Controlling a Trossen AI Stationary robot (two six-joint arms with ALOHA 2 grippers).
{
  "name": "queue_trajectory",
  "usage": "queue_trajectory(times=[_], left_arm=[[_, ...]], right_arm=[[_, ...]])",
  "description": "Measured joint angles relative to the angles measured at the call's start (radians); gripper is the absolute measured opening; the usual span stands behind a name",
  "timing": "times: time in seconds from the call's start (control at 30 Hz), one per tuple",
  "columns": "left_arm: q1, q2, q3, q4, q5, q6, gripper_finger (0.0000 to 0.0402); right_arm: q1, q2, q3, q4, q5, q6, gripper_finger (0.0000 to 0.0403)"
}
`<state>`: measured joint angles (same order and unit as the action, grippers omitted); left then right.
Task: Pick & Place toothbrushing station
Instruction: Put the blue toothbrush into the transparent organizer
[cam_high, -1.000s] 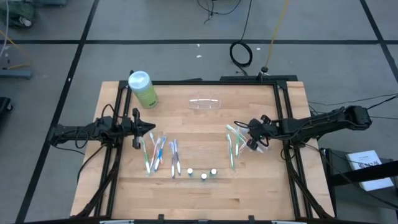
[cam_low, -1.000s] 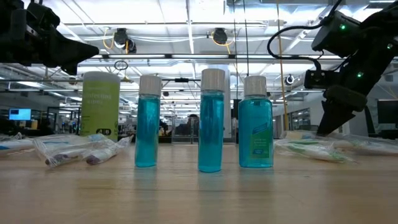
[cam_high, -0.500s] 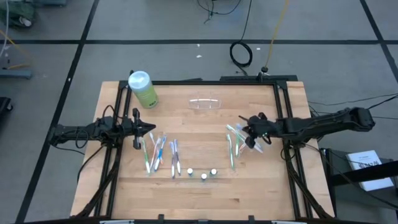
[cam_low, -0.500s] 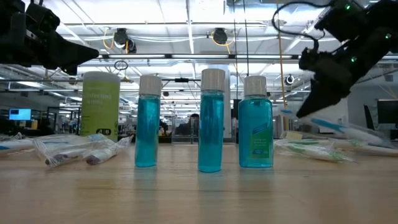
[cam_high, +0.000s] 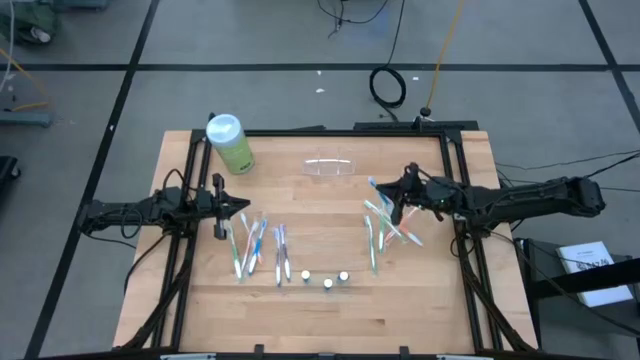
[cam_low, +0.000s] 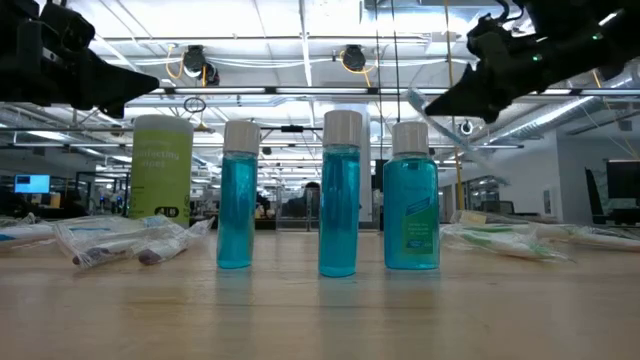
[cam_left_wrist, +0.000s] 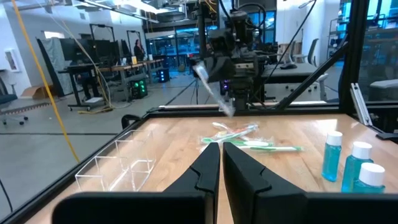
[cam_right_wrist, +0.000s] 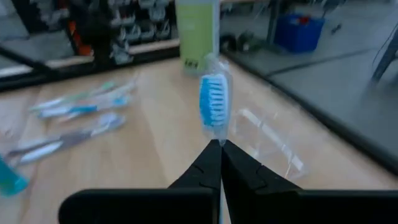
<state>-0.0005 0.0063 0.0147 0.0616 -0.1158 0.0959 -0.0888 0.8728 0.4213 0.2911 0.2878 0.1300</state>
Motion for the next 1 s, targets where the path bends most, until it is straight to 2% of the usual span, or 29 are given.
queue_trajectory(times=[0.3, 0.5, 0.87, 1.0], left_arm=[[0.0, 0.0, 0.0, -0.012, 0.0, -0.003, 0.0026], [0.0, 0.0, 0.0, -0.014, 0.001, 0.0, 0.0026], [0.0, 0.0, 0.0, -0.014, 0.001, 0.031, 0.0026], [0.0, 0.0, 0.0, -0.014, 0.001, 0.031, 0.0026]], right_arm=[[-0.102, 0.142, 0.0, 0.287, -0.011, -0.109, 0.0003], [-0.163, 0.23, 0.0, 0.493, -0.109, -0.116, 0.0002], [-0.258, 0.421, 0.0, 0.85, -0.11, -0.161, 0.0001], [-0.284, 0.496, 0.034, 0.915, -0.116, -0.17, 0.0]])
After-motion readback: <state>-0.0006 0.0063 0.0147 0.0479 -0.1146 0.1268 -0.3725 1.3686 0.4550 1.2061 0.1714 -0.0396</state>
